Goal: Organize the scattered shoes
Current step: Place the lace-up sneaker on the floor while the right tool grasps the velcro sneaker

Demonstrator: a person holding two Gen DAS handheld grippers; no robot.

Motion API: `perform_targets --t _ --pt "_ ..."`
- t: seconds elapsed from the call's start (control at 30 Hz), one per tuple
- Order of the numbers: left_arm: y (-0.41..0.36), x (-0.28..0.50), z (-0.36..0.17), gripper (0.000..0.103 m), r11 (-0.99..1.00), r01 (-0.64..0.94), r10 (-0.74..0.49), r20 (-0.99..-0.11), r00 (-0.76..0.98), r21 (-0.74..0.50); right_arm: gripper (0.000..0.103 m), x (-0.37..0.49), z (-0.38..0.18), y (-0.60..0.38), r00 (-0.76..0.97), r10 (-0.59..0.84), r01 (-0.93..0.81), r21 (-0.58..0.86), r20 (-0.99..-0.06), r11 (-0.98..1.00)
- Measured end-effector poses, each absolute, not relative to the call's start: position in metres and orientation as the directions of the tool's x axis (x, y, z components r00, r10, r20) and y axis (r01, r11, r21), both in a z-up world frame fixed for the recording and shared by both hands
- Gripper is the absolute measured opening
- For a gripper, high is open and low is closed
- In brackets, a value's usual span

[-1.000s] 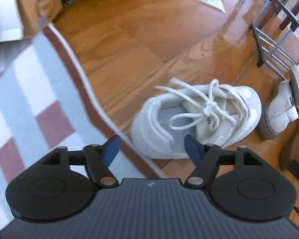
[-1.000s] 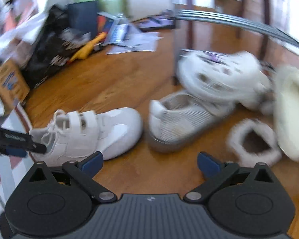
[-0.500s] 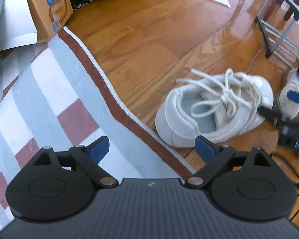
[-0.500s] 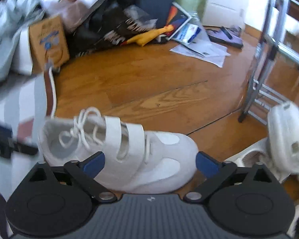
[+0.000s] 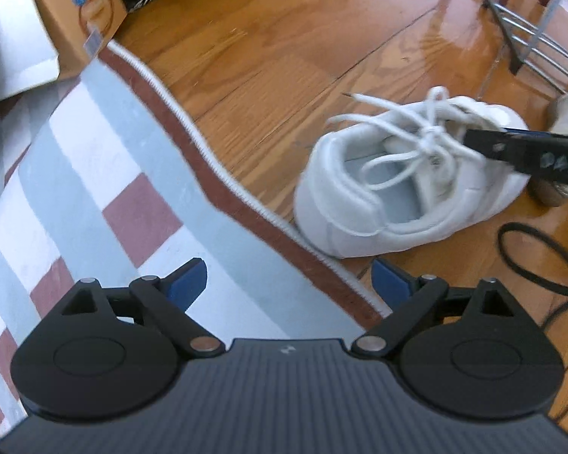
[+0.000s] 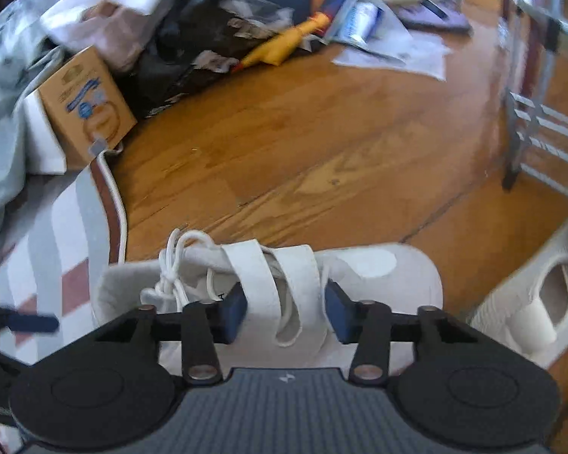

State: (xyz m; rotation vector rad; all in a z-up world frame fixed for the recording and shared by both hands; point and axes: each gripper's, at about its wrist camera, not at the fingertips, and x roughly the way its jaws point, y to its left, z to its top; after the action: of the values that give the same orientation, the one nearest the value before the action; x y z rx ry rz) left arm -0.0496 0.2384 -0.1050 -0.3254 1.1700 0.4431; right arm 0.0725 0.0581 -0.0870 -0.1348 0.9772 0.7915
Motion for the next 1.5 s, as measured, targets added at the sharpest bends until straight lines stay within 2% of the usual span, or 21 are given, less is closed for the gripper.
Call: perform_targets --t 0.23,0.4,0.57,0.67,0.77,0.93,1.0,1.03,1.13,1.23,1.27,1.37,1.5 --pt "0.241 -0.044 -0.106 0.096 0.868 -0.495 0.153 -0.930 0.335 -0.035 0.036 0.083 -0.094 0.021 0.270 0.617 -0.463 0.462 -0.739 0.757" --pt "0.244 -0.042 -0.103 0.096 0.864 -0.502 0.163 -0.926 0.340 -0.032 0.036 0.081 -0.094 0.018 0.288 0.606 -0.412 0.476 -0.741 0.777" --pt "0.256 -0.034 -0.094 0.096 0.861 -0.507 0.176 -0.912 0.370 -0.039 0.036 0.088 -0.104 -0.002 0.173 0.656 -0.238 0.616 -0.734 0.751" --pt "0.264 -0.026 -0.087 0.096 0.856 -0.513 0.177 -0.900 0.399 -0.059 0.036 0.090 -0.106 -0.015 0.143 0.685 -0.162 0.666 -0.714 0.728" --pt "0.262 -0.012 -0.079 0.095 0.868 -0.496 0.230 -0.876 0.424 -0.013 0.036 0.091 -0.113 -0.023 0.090 0.723 -0.065 0.720 -0.685 0.691" --pt "0.264 0.005 -0.074 0.095 0.887 -0.460 0.213 -0.862 0.461 -0.027 0.036 0.081 -0.117 -0.029 0.015 0.751 0.047 0.750 -0.660 0.659" --pt "0.265 0.009 -0.074 0.094 0.892 -0.452 0.213 -0.859 0.466 -0.024 0.041 0.074 -0.121 -0.028 -0.028 0.785 0.075 0.782 -0.619 0.619" --pt "0.266 0.010 -0.075 0.095 0.893 -0.450 0.201 -0.862 0.466 -0.034 0.048 0.071 -0.122 -0.026 -0.054 0.804 0.074 0.801 -0.592 0.594" --pt "0.269 0.001 -0.079 0.096 0.885 -0.452 0.128 -0.876 0.466 -0.111 0.053 0.067 -0.116 -0.025 -0.069 0.843 -0.037 0.846 -0.533 0.532" --pt "0.270 -0.013 -0.085 0.097 0.876 -0.459 0.090 -0.885 0.457 -0.148 0.083 0.055 -0.088 -0.039 0.082 0.777 -0.291 0.731 -0.624 0.617" --pt "0.270 -0.018 -0.088 0.097 0.873 -0.463 0.083 -0.889 0.451 -0.154 0.089 0.049 -0.080 -0.042 0.137 0.745 -0.364 0.666 -0.653 0.651" --pt "0.271 -0.029 -0.097 0.097 0.857 -0.480 0.045 -0.902 0.429 -0.186 0.091 0.031 -0.067 -0.043 0.252 0.667 -0.515 0.486 -0.701 0.706" --pt "0.273 -0.035 -0.100 0.097 0.850 -0.491 0.034 -0.910 0.413 -0.191 0.092 0.018 -0.083 -0.023 0.219 0.641 -0.598 0.418 -0.736 0.684"
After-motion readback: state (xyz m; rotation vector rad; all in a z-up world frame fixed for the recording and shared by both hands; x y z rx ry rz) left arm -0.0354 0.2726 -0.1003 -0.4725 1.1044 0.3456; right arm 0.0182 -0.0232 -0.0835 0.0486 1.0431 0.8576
